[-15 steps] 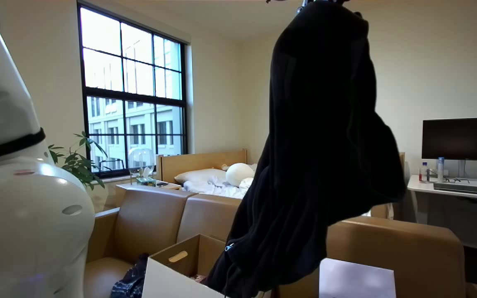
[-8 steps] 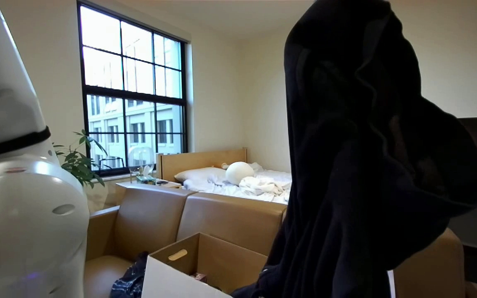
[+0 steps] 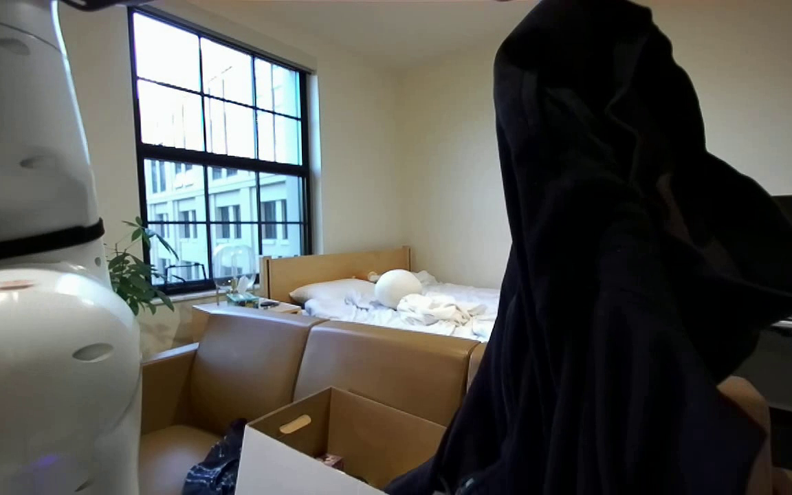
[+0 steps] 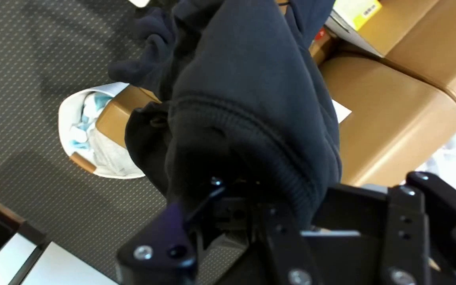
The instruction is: Remove the black jersey out of the box
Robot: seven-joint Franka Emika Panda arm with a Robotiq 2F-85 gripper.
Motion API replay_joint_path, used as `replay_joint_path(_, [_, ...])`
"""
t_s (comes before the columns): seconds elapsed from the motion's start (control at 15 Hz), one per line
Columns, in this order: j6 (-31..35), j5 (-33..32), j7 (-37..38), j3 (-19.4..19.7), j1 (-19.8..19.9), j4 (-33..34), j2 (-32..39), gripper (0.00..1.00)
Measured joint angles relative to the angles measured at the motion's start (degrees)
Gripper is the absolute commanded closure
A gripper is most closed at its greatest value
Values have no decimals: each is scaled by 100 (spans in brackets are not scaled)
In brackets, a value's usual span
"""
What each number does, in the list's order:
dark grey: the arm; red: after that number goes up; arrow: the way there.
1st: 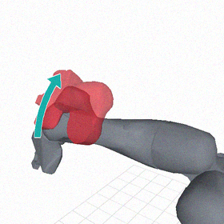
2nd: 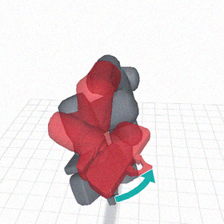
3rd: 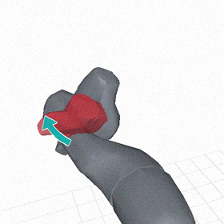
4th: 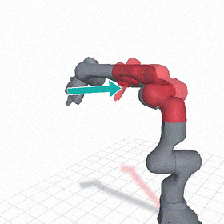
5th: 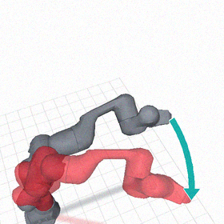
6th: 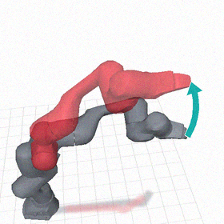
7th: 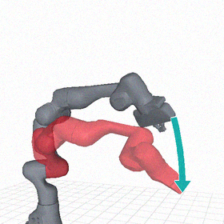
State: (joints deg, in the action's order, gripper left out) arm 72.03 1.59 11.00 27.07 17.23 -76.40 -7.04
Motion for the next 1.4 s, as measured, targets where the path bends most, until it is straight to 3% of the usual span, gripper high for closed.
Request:
replay_joint_path(0.53, [-583,3147,1291,699,942,2232,1738,100])
replay_joint_path(0.87, [-734,4704,2413,866,1915,3296,2496,100])
replay_joint_path(1.0, [-735,4940,2580,860,2139,3551,2680,100])
replay_joint_path(1.4, [-769,5053,2904,825,2259,4151,3099,100])
